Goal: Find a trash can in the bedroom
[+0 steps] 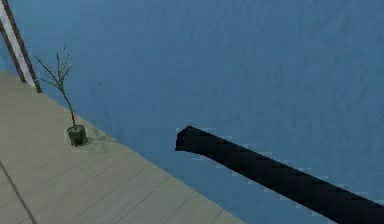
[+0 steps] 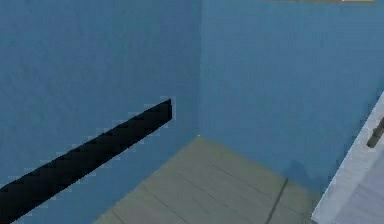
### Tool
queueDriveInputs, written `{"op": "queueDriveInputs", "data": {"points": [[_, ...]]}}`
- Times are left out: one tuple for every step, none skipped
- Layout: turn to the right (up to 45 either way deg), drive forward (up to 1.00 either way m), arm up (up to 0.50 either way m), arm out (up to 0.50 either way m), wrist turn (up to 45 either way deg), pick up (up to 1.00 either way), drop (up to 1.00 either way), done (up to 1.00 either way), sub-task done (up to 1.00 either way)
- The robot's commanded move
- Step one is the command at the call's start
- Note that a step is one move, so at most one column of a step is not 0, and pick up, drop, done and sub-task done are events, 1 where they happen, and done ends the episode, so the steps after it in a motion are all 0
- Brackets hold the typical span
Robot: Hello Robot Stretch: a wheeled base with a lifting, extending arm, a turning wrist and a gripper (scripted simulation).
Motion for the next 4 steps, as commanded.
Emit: {"op": "queueDriveInputs", "data": {"points": [[0.0,0.35,0.00,0.00,0.0,0.00,0.00,0.00,0.00],[-45.0,0.00,0.00,0.00,0.0,0.00,0.00,0.00,0.00],[-3.0,0.00,0.00,0.00,0.0,0.00,0.00,0.00,0.00],[0.0,0.55,0.00,0.00,0.0,0.00,0.00,0.00,0.00]]}}
